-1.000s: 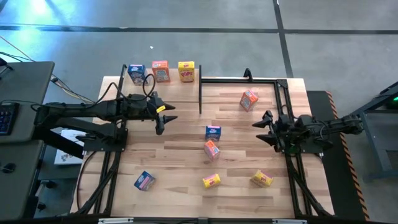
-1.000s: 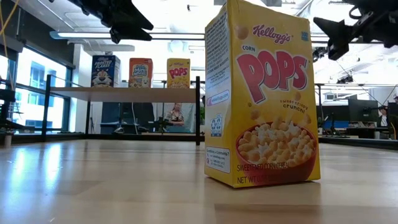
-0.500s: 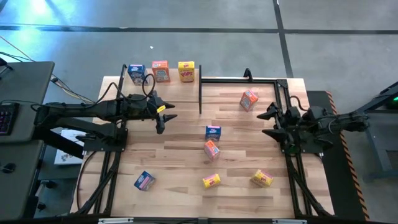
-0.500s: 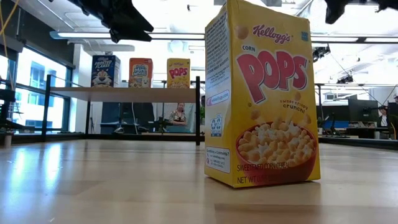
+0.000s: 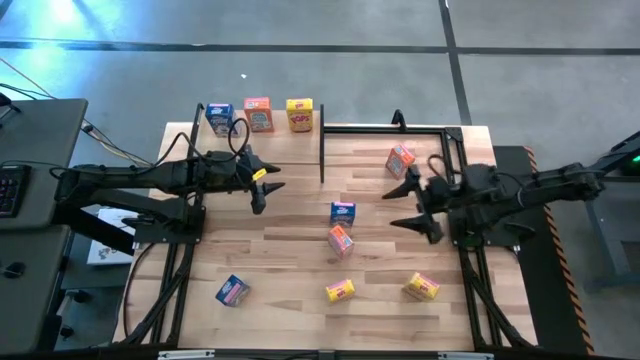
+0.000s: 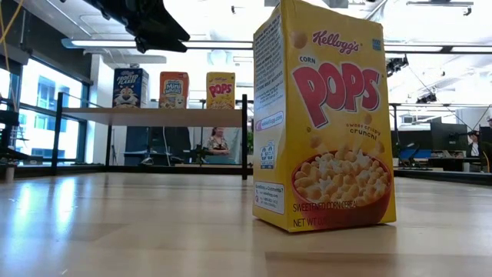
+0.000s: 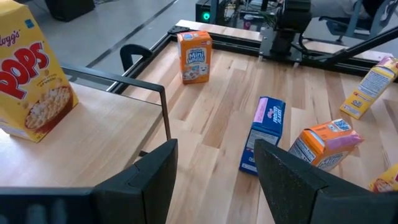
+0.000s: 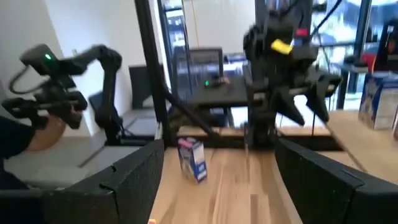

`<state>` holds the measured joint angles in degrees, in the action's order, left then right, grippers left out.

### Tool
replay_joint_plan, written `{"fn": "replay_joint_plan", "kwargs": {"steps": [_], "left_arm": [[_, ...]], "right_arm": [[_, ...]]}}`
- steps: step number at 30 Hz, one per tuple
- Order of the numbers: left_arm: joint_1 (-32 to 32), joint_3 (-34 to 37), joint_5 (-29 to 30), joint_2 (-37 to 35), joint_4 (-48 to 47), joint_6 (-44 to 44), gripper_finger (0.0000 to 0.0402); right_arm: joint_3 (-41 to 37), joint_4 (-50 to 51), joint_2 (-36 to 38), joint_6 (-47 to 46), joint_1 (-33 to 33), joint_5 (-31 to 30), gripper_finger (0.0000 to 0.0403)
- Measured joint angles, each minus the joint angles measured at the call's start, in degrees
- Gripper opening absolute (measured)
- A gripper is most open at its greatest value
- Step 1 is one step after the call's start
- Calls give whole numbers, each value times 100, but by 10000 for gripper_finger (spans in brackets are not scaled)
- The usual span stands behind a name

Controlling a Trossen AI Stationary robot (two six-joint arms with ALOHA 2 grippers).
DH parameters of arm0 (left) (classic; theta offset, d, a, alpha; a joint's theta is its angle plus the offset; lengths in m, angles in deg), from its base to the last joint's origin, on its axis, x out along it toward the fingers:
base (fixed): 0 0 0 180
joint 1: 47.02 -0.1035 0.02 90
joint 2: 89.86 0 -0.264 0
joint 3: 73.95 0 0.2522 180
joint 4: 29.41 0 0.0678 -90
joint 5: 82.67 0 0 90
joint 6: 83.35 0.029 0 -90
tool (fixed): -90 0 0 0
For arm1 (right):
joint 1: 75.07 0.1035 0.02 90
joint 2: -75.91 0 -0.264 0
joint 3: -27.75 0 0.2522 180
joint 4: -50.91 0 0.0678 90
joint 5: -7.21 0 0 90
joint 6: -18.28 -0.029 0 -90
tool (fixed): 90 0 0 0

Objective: Stack cereal on shelf
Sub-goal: Put the left yellow cereal box on the shelf aligned with the other yellow cereal box

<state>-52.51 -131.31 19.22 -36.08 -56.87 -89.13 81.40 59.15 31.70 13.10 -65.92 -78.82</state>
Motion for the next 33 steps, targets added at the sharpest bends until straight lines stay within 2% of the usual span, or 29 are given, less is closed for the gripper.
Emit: {"fn": "replay_joint_plan", "kwargs": {"steps": [6, 13, 18, 33], "left_arm": [[0, 0, 16, 0, -7, 142, 203], [0, 0, 28, 0, -5, 151, 203], [-2, 0, 28, 0, -10, 149, 203], [-4, 0, 32, 0, -1, 133, 203]], "right_arm": [[462, 387, -924, -229, 95, 12, 301], [1023, 780, -1829, -181, 628, 30, 301], [1343, 966, -2361, -137, 1005, -247, 301], [1674, 968, -3638, -236, 1703, -538, 301]]}}
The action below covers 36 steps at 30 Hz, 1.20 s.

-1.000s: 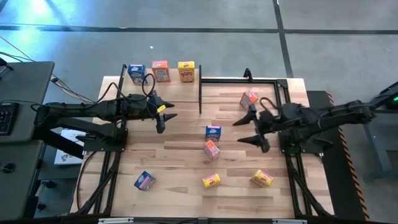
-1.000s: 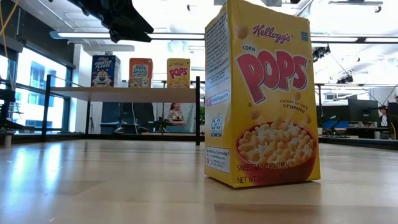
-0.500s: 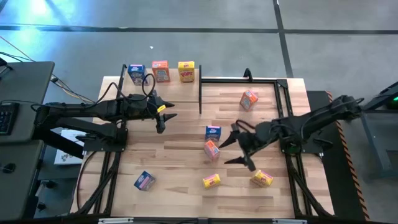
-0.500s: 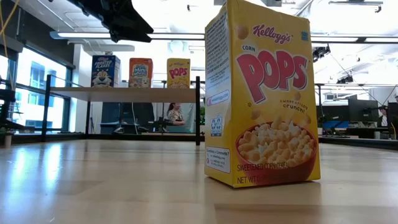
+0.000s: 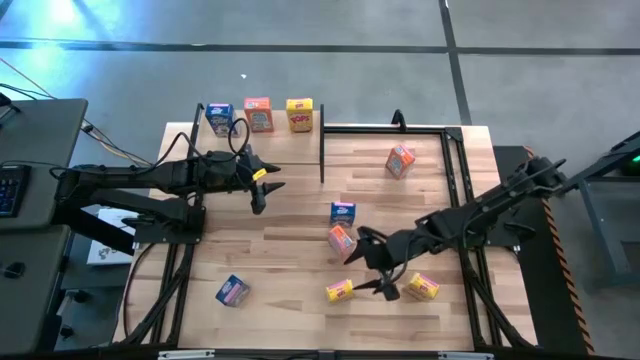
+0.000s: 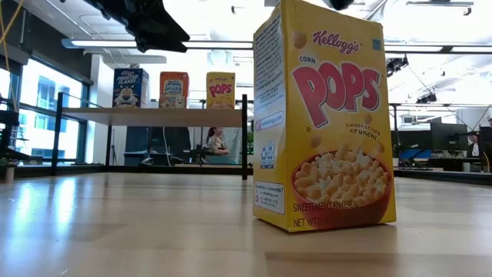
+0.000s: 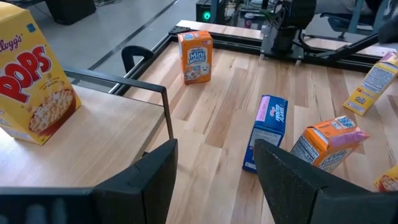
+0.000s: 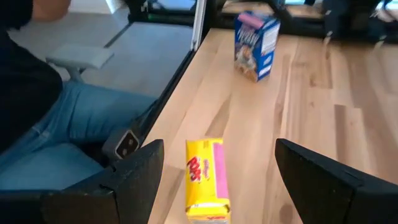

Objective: Stack cereal on shelf
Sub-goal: Put the left yellow cereal box on the shelf aligned with the other yellow cereal box

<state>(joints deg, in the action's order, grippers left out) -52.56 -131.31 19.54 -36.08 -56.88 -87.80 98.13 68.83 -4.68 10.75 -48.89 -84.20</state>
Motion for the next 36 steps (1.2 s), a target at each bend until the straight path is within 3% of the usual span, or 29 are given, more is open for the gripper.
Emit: {"fn": "replay_joint_plan", "kwargs": {"steps": [31, 36], "left_arm": [[0, 0, 1, 0, -2, -140, 203], [0, 0, 0, 0, -2, -140, 203]], "right_arm": [[0, -232, -1382, -152, 249, -204, 300], [0, -236, -1402, -155, 249, -244, 283]]}}
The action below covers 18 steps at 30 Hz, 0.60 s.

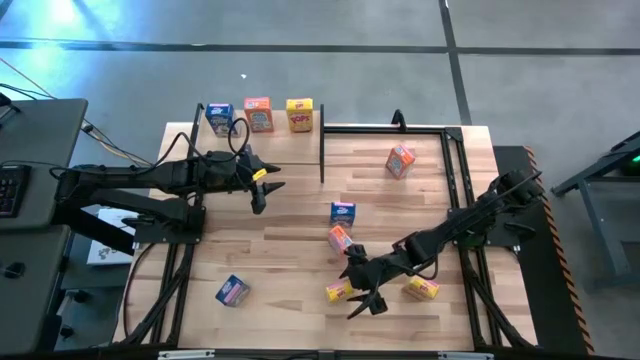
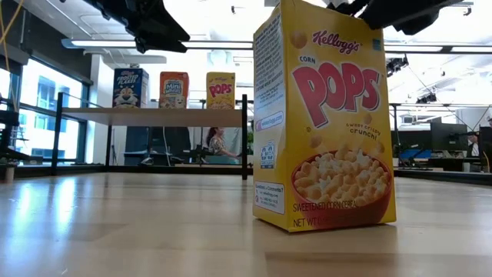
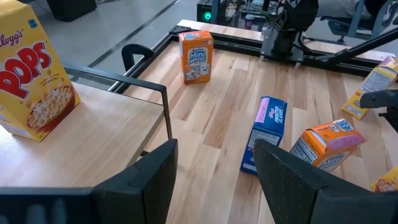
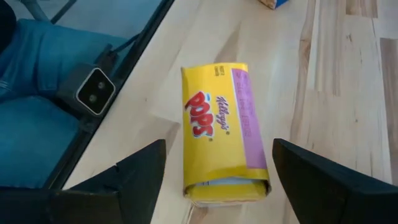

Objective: Stack cereal on shelf
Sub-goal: Put the left yellow cereal box on the shelf aligned with the other yellow cereal box

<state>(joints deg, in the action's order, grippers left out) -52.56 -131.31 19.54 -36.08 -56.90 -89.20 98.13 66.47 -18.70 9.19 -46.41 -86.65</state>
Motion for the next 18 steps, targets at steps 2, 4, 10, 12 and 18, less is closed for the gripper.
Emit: {"fn": "replay_joint_plan", "kwargs": {"steps": [2, 4, 10, 12, 18], "left_arm": [[0, 0, 0, 0, 0, 0, 203], [0, 0, 1, 0, 0, 0, 203], [0, 0, 0, 0, 0, 0, 203], [0, 0, 0, 0, 1, 0, 203], [0, 0, 0, 0, 0, 2, 203]], "right_arm": [[0, 10, 0, 0, 0, -4, 268], [0, 7, 0, -72, 0, -5, 253], [0, 9, 0, -115, -2, 0, 222], [0, 9, 0, -113, -4, 0, 212], [0, 9, 0, -113, -4, -1, 174]]}}
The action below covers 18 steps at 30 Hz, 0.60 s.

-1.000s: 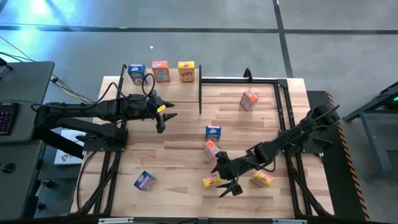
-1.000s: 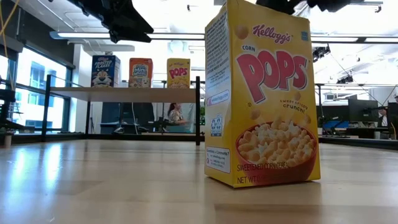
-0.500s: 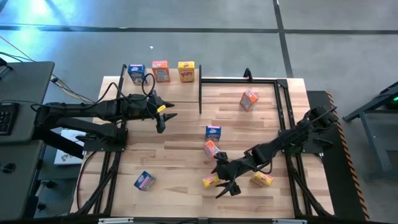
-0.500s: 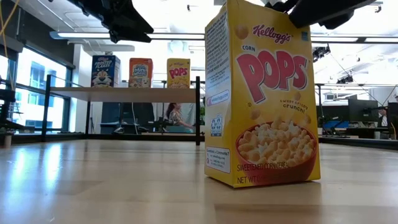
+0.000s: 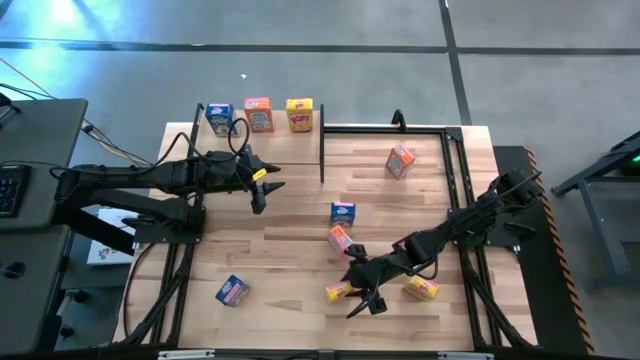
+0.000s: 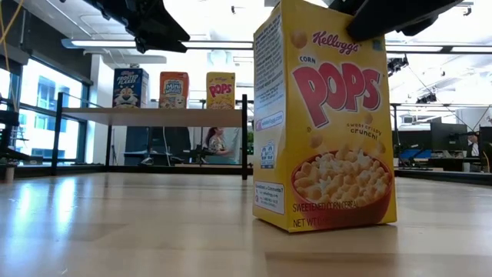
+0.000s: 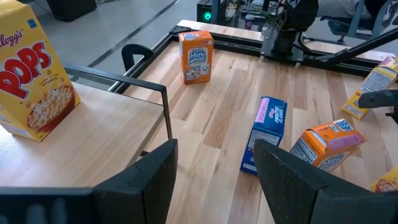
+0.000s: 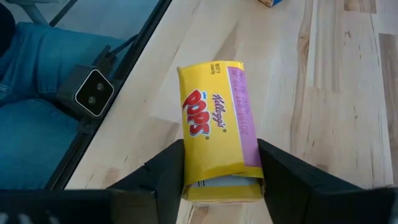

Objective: Stack cereal on shelf
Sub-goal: Put the left yellow cereal box on the shelf aligned with the other yellow cereal box

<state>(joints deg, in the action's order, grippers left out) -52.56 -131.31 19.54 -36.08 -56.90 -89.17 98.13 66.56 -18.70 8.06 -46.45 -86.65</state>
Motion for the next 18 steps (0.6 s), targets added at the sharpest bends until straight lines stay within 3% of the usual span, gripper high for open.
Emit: {"fn": "replay_joint_plan", "kwargs": {"steps": [6, 18], "left_arm": [[0, 0, 0, 0, 0, 0, 203], [-7, 0, 20, 0, -5, -160, 203]], "right_arm": [[0, -26, 0, -1, 0, 1, 147], [354, -131, 7, -134, -195, -2, 143]]}}
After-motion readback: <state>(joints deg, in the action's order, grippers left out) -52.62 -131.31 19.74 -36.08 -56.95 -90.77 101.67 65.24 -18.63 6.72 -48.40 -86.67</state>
